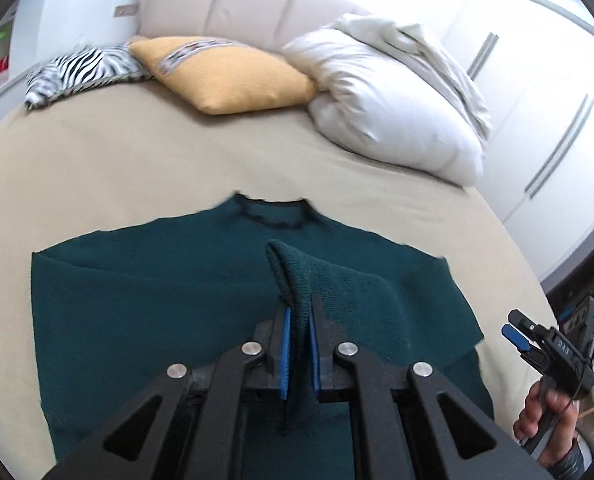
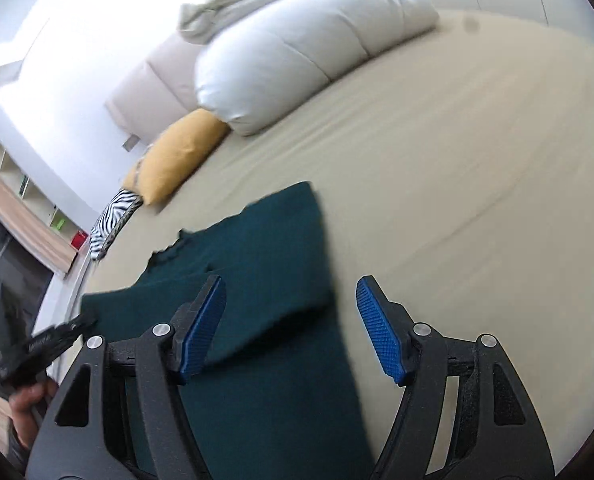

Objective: Fold small clothes

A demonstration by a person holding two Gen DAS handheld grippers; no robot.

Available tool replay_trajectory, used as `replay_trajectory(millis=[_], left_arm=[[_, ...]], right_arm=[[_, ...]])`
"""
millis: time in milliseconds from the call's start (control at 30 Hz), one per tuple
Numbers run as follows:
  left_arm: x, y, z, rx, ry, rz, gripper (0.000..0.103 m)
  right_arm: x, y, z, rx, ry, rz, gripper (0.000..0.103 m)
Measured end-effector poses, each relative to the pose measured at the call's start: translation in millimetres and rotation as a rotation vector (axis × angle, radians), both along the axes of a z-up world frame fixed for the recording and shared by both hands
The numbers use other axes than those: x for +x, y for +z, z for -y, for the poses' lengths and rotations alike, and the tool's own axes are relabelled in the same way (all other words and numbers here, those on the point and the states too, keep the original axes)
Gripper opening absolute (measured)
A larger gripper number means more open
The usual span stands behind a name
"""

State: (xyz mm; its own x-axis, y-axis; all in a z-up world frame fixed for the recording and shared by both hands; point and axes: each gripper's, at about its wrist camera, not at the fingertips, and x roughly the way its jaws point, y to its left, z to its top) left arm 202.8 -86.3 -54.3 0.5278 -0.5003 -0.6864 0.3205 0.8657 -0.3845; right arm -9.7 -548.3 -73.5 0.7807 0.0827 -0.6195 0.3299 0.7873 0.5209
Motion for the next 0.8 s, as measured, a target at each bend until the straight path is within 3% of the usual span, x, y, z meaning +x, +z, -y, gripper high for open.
replay_trajectory(millis=[167, 433, 467, 500, 533, 600, 700, 800], left_arm=[[19.1, -33.8, -26.2, 0.036, 0.049, -0.038, 0.009], [23.9, -65.1, -26.4, 0.073, 0.040, -0.070, 0.009], [26.9, -66.3, -26.6, 0.069, 0.041, -0.077, 0.009], [27.8, -65.4, -25.6, 0.065, 0.043, -0.079, 0.009], [27.0, -63.2, -26.2, 0.064, 0.043, -0.073, 0.009], [23.8, -53.0, -26.8, 0.053, 0.043, -0.040, 0.009], [20.5, -41.4, -22.7, 0.048, 0.033, 0.023, 0.009], [34.9, -69.3, -15.2, 0.090, 0.026, -0.058, 0.009]], right_arm=[[61.6, -25.7, 21.9, 0.083, 0.007, -0.060, 0.067], [131.0, -53.8, 16.4, 0.039, 0.050, -0.148, 0.064], [136.6, -53.6, 13.3, 0.032, 0.069, -0.152, 0.049], [145.3, -55.8, 9.2, 0.015, 0.101, -0.170, 0.021], [155.6, -58.5, 1.6, -0.041, 0.135, -0.225, 0.013], [164.0, -56.5, -8.4, -0.125, 0.145, -0.245, 0.007], [157.4, -46.9, -1.5, -0.131, 0.098, -0.205, 0.006], [152.8, -52.2, 13.9, -0.097, 0.057, -0.192, 0.005]])
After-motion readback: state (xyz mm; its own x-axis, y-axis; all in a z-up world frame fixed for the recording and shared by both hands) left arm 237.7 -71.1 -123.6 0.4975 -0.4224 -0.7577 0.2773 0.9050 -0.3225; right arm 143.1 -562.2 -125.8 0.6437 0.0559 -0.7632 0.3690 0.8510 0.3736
